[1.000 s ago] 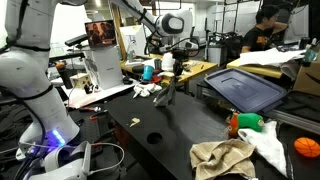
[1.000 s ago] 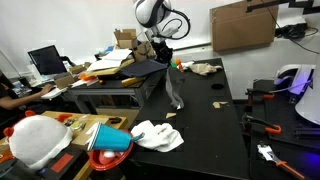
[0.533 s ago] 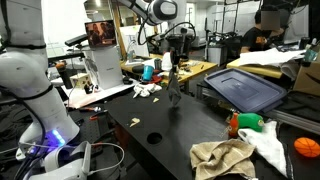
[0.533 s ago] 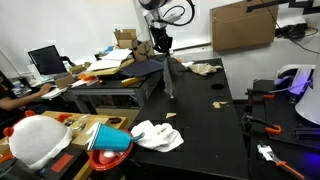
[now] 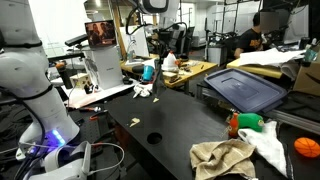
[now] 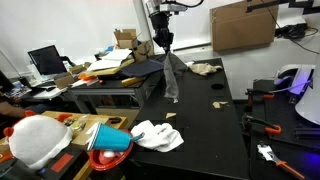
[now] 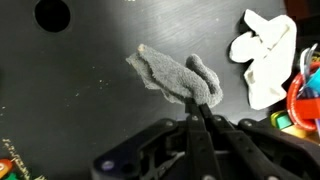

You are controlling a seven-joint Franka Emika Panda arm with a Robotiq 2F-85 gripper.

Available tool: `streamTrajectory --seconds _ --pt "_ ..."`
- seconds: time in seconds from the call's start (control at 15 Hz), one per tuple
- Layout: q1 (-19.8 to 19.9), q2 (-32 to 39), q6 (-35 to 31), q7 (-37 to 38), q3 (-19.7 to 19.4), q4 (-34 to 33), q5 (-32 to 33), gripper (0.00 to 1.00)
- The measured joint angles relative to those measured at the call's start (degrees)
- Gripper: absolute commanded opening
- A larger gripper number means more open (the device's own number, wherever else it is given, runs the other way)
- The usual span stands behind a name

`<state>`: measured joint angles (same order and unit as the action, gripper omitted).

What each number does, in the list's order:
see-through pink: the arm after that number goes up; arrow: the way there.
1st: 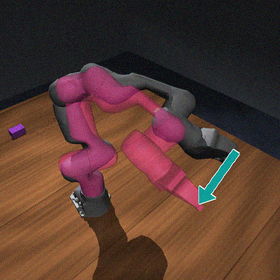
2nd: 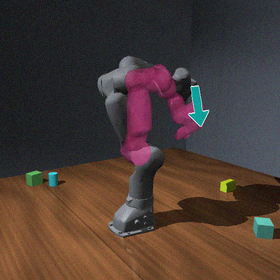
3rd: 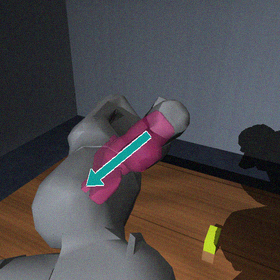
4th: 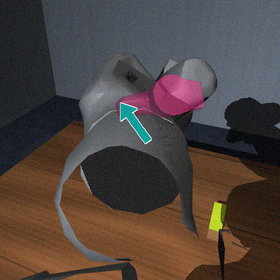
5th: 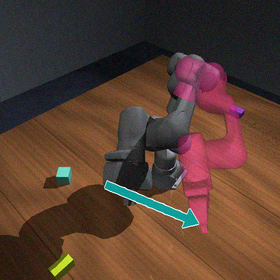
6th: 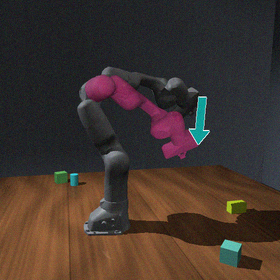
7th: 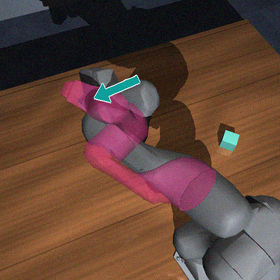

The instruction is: Move the grey towel to the right and unfold it

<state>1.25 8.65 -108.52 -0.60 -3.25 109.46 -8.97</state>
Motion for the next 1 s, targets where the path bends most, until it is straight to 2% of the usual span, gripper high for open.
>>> streamTrajectory --seconds 0.13,0.33,0.4,0.47,0.6,0.8,1.0 --pt "0.6 -0.7 4.2 -3.6 0.0 0.1 -3.3 0.01" --pt "1.7 -0.4 6.7 -3.3 -0.3 0.2 -2.9 0.01" --pt "2.0 0.0 6.2 -1.7 -0.7 0.5 -1.1 0.29" --pt "2.2 0.5 5.1 0.6 -1.3 0.8 1.5 0.31" --pt "2.5 1.7 2.2 5.0 -2.4 1.5 6.4 0.43" --pt "2.6 3.1 -0.8 12.4 -3.2 2.5 13.6 0.66" --pt "1.8 3.5 -1.3 16.6 -3.1 3.8 18.2 0.89"
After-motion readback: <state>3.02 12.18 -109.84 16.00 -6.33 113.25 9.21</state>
